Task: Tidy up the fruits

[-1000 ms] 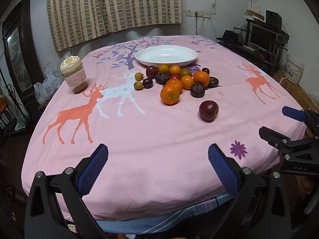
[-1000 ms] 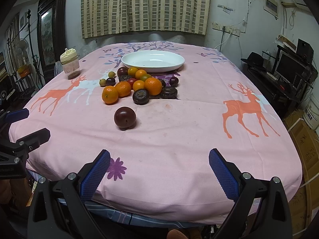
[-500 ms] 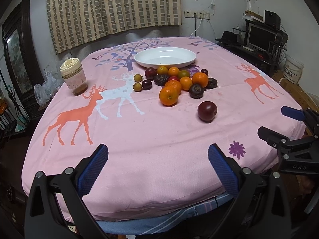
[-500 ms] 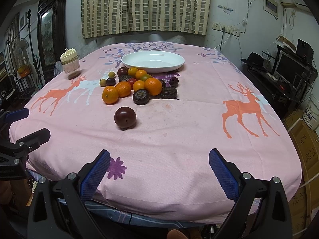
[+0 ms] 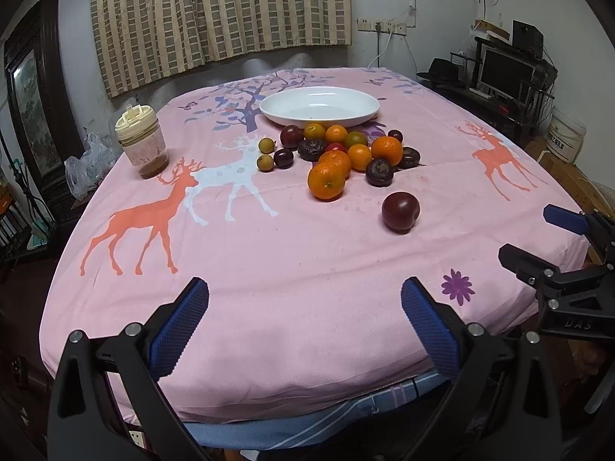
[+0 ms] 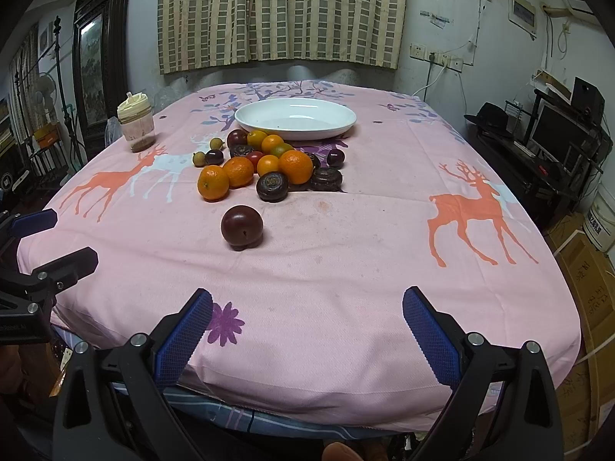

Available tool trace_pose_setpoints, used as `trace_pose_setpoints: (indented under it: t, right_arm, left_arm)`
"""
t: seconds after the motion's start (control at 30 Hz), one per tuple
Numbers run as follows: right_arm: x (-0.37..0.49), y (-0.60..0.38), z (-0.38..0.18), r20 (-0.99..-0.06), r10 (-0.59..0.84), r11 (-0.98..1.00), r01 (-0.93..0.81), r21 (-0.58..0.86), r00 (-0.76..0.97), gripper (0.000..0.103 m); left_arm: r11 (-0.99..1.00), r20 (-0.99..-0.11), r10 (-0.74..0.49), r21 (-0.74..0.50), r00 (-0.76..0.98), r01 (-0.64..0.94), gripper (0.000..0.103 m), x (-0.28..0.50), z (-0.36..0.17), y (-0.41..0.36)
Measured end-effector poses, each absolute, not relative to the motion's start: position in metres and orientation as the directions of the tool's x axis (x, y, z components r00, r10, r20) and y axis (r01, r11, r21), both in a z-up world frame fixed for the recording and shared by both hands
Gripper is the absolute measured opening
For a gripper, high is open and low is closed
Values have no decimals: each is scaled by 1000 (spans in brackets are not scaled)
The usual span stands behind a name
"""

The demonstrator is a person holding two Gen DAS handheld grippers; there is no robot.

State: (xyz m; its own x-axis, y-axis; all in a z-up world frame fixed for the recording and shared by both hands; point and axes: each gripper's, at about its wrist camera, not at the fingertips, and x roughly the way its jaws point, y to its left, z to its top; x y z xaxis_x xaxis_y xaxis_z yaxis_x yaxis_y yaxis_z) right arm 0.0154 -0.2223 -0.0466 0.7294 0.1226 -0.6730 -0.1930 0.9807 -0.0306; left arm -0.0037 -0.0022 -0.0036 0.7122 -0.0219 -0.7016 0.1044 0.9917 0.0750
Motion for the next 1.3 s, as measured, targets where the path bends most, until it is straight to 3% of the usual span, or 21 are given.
trace_pose_setpoints:
  t: [1.03, 1.3]
  right_arm:
    - [12, -218, -51, -685, 127, 979, -203, -31, 717, 99]
    - [29, -218, -69, -673, 240, 960, -276, 55, 700, 99]
  left_arm:
    - [994, -713, -43, 41, 700, 103, 98, 2, -14, 2]
    - [989, -733, -123, -38, 669, 141, 98, 12, -34, 10]
